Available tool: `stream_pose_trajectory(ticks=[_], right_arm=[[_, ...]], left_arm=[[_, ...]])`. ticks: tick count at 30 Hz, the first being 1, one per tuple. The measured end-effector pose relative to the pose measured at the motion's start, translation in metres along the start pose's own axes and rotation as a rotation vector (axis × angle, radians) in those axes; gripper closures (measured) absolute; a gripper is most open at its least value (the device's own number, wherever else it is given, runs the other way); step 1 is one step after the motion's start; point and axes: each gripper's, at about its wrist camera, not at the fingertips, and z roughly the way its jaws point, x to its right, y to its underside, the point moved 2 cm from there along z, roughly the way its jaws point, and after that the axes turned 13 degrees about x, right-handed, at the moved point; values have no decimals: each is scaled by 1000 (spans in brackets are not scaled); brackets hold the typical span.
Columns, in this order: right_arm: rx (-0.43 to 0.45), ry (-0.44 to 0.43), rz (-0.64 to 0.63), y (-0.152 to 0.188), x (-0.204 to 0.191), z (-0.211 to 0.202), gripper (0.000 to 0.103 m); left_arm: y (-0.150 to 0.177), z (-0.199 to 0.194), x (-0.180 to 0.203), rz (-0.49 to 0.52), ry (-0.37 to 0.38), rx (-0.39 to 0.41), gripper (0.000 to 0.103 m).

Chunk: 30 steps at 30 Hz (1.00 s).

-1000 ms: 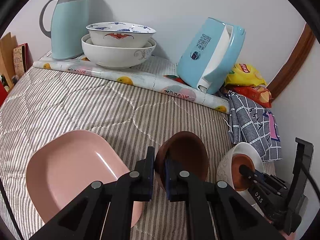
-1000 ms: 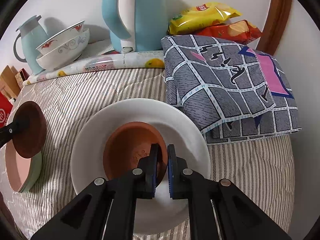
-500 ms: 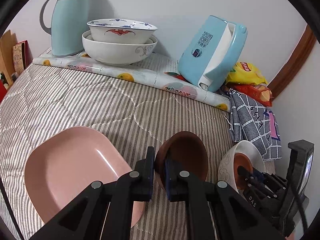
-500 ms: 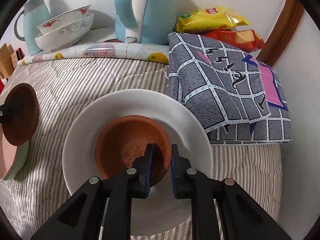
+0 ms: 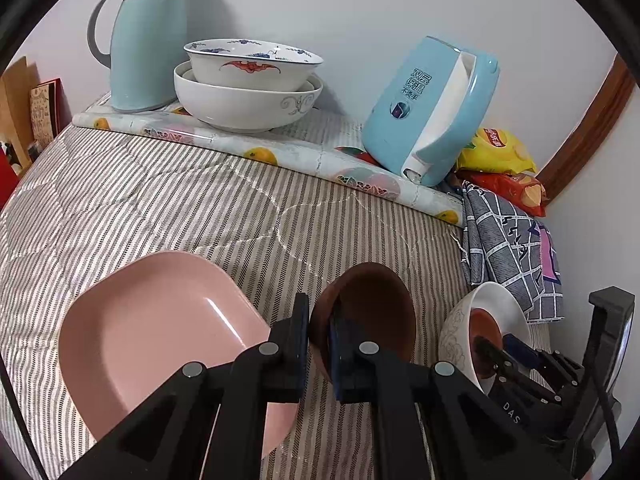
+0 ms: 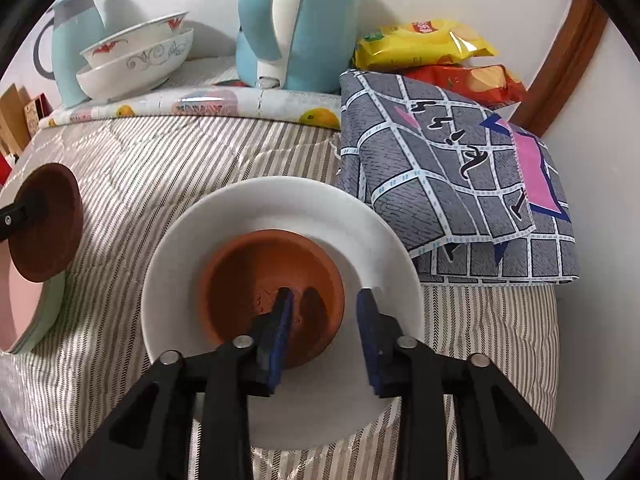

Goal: Organize plates and bowls
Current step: 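Lower the right gripper's clay bowl into the white bowl and open it, then lower the left gripper's clay bowl into the white bowl and release it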

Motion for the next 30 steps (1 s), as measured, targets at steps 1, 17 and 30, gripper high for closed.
stream_pose_trajectory(ticks=[1, 17, 30], right_arm=[[0, -5, 3, 1, 0, -2, 69], [86, -32, 117, 4, 27, -48, 69], [127, 4, 236, 23, 82, -68, 69]], left_arm=[[0, -1, 0, 2, -1, 1, 94], [4, -22, 30, 57, 22, 23, 94], [11, -26, 73, 150, 32, 15, 94]])
